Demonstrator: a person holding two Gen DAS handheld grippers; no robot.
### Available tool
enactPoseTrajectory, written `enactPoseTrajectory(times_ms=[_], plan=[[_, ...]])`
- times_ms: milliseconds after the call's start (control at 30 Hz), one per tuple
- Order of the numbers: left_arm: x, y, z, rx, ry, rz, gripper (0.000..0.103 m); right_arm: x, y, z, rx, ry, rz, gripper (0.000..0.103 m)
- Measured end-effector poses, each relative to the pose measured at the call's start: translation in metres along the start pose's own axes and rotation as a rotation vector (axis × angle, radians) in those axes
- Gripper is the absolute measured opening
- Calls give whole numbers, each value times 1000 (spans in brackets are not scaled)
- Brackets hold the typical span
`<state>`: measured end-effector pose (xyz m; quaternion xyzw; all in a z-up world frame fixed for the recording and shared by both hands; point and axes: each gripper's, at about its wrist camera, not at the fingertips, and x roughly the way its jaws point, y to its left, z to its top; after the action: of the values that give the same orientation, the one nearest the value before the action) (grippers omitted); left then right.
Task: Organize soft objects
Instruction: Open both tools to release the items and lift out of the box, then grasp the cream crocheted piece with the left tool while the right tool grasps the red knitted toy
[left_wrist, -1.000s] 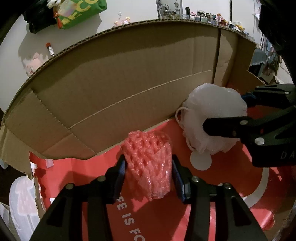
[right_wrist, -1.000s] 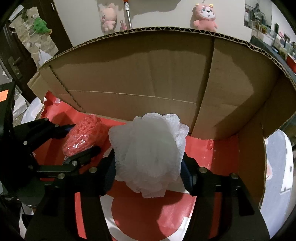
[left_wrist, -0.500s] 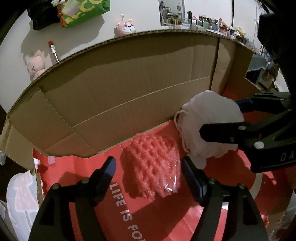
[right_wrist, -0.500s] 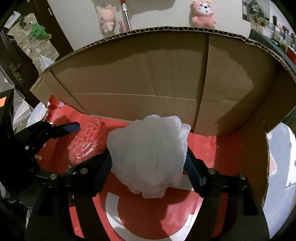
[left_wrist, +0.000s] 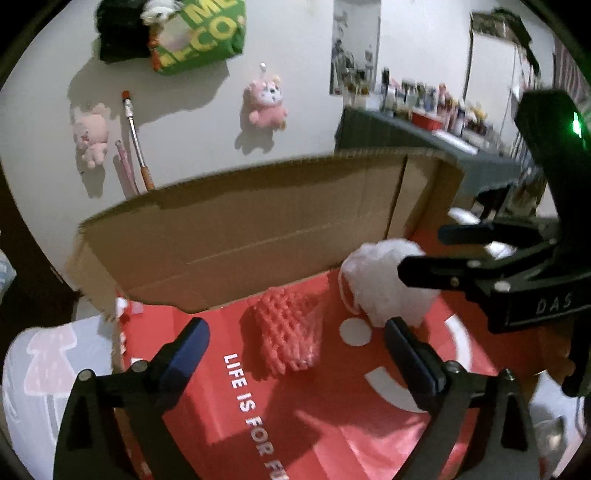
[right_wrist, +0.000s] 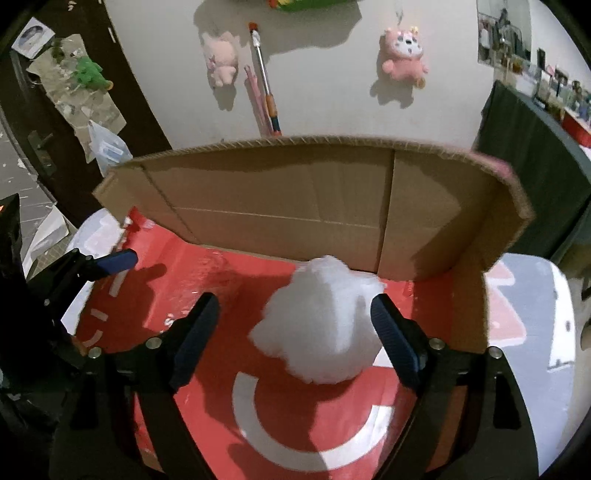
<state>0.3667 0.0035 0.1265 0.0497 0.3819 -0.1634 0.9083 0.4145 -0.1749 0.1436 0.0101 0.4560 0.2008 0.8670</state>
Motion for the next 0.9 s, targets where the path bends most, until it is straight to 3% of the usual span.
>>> enactPoseTrajectory(times_ms=[133,367,600,900], plan=[[-30,-2,-3,-48,-62,-7,102,-32,12,-7,-28,-47,-11,85],[-102,-25,-27,-37,-174,14,103,-111,32,-35,-59,-173,-14,90],[-171,-46,-56,-49,-273,18,103,-187,54,-79,-87,-294,-4,90],[-230,-71,-109,-40,-398,47,103,-253,79,-153,-146,-443,-75,93]])
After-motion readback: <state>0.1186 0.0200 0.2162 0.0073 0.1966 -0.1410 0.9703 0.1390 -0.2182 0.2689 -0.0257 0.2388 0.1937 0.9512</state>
